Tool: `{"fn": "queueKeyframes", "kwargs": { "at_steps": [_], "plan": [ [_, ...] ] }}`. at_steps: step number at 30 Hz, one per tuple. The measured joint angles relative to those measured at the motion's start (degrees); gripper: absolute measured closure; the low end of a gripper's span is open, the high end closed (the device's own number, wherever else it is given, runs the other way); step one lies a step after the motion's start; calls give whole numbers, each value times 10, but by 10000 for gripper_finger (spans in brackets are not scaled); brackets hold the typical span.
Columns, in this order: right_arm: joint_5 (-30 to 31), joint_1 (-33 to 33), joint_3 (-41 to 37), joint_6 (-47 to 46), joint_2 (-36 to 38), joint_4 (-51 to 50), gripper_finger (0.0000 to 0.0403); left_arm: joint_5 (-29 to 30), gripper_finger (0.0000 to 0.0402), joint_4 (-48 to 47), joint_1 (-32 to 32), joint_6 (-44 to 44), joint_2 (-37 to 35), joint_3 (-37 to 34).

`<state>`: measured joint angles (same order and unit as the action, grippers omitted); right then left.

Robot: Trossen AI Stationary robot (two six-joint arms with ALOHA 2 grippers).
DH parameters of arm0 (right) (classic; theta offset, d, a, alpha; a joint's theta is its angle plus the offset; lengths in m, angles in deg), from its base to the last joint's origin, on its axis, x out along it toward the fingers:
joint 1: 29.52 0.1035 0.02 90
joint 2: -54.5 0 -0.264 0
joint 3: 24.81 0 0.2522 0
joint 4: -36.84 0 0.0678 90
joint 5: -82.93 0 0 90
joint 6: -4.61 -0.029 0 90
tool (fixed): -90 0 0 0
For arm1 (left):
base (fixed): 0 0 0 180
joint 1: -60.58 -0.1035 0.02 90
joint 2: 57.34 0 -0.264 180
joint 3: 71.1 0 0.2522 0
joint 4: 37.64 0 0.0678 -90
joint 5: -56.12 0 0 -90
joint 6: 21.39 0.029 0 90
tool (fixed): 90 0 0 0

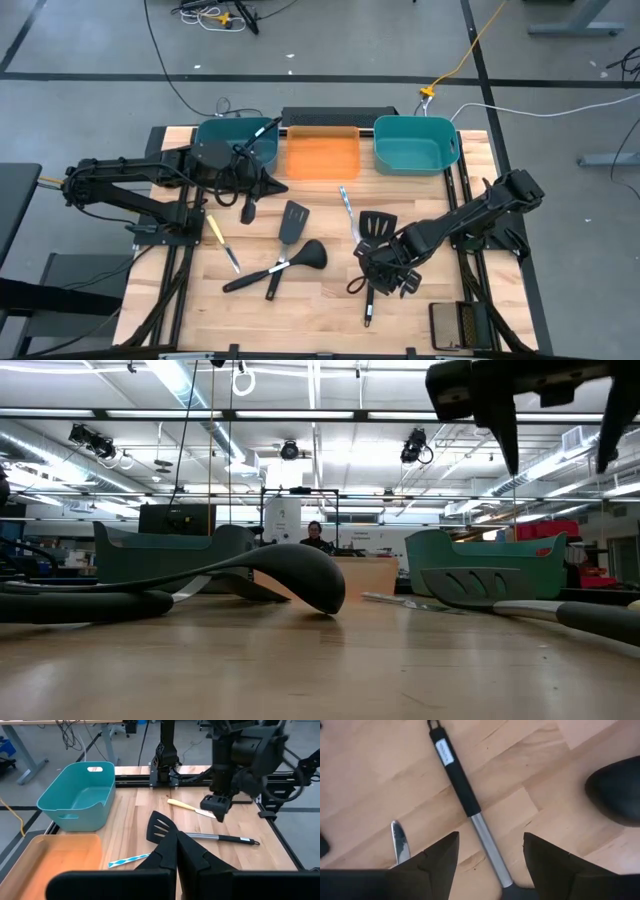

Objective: Pick & Place Kitchen Items
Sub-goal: Put the black spatula into the green bin

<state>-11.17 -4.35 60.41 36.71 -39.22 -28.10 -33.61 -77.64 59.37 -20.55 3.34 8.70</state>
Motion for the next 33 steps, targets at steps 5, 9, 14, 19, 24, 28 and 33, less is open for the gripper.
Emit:
{"fn": "queueKeyframes", "kwargs": {
  "at_steps": [5, 9, 14, 19, 24, 28, 33],
  "plan": [
    [0, 2, 29, -27, 0, -39, 177, 3, 398, 0, 0, 0, 0, 0],
    [-14, 2, 38, -34, 0, -62, 177, 3, 398, 0, 0, 0, 0, 0],
    [-14, 2, 39, -38, -21, -68, 177, 3, 398, 0, 0, 0, 0, 0],
    [8, 2, 39, -15, -77, -60, 177, 3, 398, 0, 0, 0, 0, 0],
    [51, 2, 39, -1, -102, -16, 177, 3, 398, -4, 0, -5, 0, 0],
    [46, 8, 39, 12, -106, 12, 177, 3, 398, -6, 0, -6, 0, 0],
    [18, 24, 33, 29, -106, 33, 177, 3, 398, -8, 0, -6, 0, 0]
  ]
}}
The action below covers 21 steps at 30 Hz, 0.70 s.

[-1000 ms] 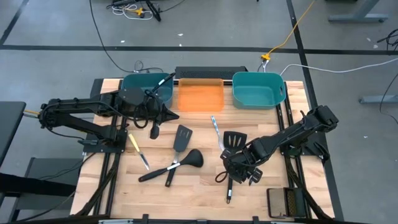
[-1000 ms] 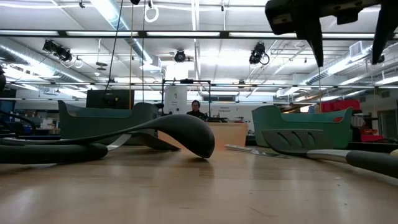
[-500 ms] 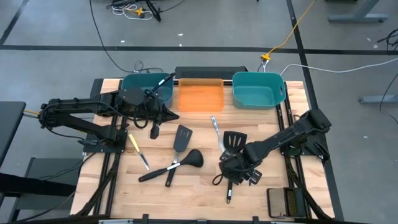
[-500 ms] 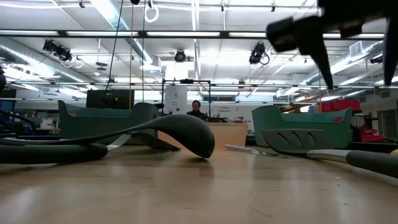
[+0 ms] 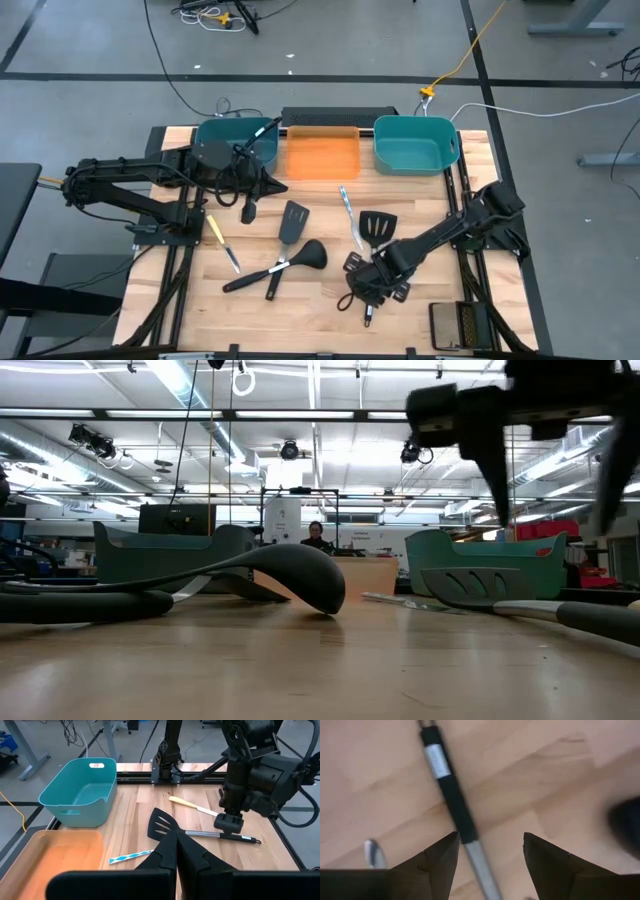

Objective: Pick & Place Kitchen Items
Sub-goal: Put the black spatula into the green bin

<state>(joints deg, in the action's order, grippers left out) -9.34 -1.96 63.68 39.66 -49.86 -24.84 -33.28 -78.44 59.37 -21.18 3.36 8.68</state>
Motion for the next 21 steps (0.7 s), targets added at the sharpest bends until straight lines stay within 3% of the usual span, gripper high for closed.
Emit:
{"fn": "queueKeyframes", "kwargs": {
  "at_steps": [9, 21],
  "plan": [
    [-5, 17, -44, -2, 0, 58, 177, 0, 398, -5, 0, -8, 0, 0],
    [-8, 15, -47, 3, -46, 58, 178, 0, 398, -5, 0, -14, 0, 0]
  ]
}}
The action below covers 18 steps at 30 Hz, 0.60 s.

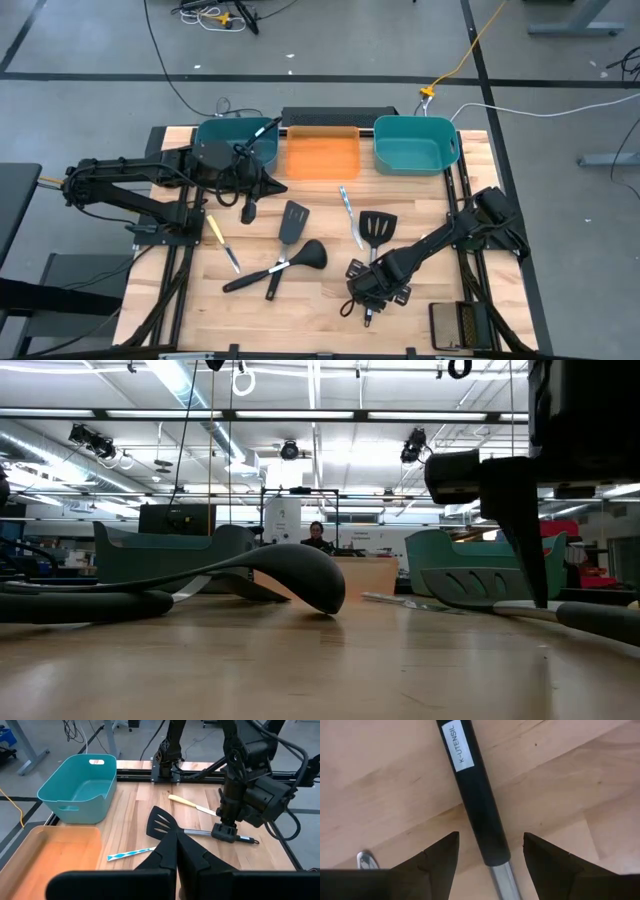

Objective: Pick & Place Kitchen Items
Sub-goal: Put the black spatula into the green bin

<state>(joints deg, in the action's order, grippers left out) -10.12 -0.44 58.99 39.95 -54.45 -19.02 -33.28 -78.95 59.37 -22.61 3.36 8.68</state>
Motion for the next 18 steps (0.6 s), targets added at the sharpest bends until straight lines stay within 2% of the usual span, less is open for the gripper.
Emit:
{"fn": "queueKeyframes", "kwargs": {
  "at_steps": [18],
  "plan": [
    [-10, 0, 0, 14, -19, 9, 218, 0, 398, 0, 0, -1, 0, 0]
  ]
}}
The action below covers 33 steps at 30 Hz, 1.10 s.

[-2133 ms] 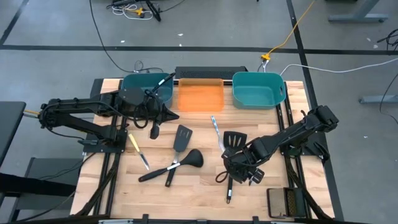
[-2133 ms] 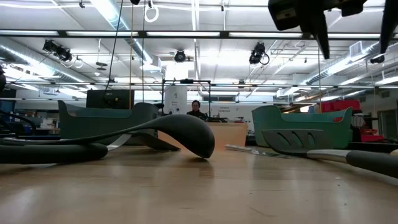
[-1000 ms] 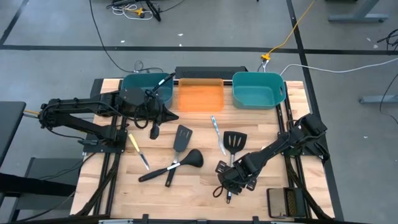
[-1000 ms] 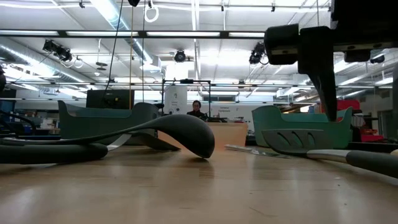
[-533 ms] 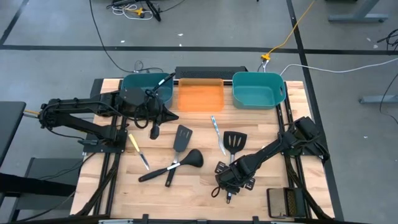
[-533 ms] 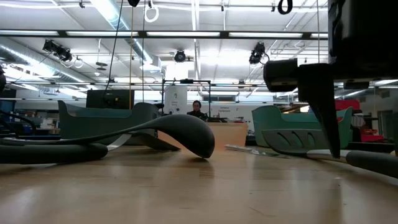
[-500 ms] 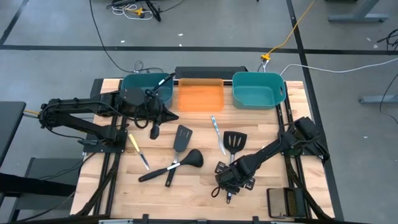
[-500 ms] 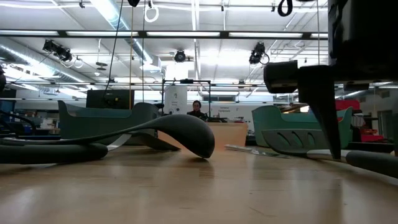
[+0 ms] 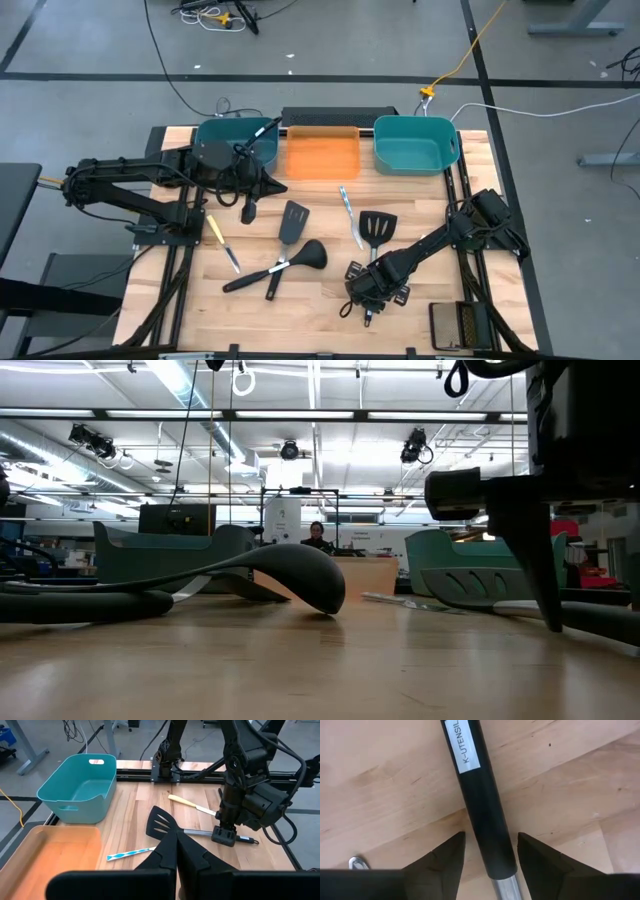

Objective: Pick & Place Kitchen Items
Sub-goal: Put the black spatula into the green bin

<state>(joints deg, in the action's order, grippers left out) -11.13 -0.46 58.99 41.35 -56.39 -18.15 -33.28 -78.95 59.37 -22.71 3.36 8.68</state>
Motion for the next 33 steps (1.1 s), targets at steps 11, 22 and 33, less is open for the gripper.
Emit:
{"fn": "queueKeyframes", "kwargs": {
  "at_steps": [11, 22, 33],
  "plan": [
    [0, 0, 0, 3, 0, 1, 259, 0, 398, 0, 0, 0, 0, 0],
    [0, 0, 0, 4, 0, 1, 276, 0, 398, 0, 0, 0, 0, 0],
    [-10, 0, 0, 13, 0, 0, 297, 0, 398, 0, 0, -6, 0, 0]
  ]
}}
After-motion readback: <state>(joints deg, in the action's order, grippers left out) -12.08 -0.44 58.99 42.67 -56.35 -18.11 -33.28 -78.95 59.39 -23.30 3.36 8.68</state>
